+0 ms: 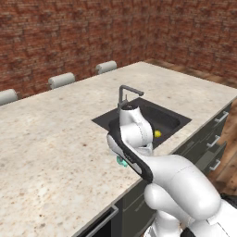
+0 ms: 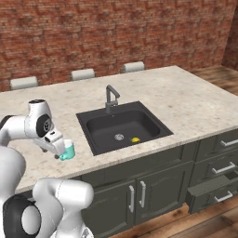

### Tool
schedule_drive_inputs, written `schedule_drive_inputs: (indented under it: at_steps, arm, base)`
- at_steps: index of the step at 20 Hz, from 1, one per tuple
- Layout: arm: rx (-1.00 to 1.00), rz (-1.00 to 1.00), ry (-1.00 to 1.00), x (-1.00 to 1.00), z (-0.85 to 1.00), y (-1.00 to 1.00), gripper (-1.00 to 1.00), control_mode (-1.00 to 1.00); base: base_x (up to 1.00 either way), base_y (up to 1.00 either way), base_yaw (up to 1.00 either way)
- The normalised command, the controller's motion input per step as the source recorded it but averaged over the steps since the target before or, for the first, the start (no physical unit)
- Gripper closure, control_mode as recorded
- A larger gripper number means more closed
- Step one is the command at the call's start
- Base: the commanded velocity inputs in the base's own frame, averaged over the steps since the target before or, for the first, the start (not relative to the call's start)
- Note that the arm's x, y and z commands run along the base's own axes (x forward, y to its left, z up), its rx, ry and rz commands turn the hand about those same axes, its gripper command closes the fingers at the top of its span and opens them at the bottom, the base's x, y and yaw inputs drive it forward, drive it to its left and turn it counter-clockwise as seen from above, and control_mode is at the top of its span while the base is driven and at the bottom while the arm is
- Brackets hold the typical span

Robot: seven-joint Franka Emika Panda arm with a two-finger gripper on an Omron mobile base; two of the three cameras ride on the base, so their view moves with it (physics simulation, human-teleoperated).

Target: Clear the mugs and bowl far away from the sink.

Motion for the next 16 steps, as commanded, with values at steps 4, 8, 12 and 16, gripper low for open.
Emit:
schedule_drive_inputs:
  at_steps: [4, 8, 12, 16]
  arm:
    - [0.00, -0.04, 0.01, 0.36, -0.06, 0.00, -1.00, -1.00]
    - [0.00, 0.02, 0.03, 0.35, -0.09, 0.00, -1.00, -1.00]
    - [0.00, 0.05, 0.03, 0.33, -0.12, 0.00, -1.00, -1.00]
    - [0.00, 0.05, 0.02, 0.23, -0.22, 0.00, -1.00, -1.00]
  base:
    - [0.00, 0.00, 0.00]
    - [0.00, 0.00, 0.00]
    - [0.00, 0.00, 0.00]
    - [0.00, 0.00, 0.00]
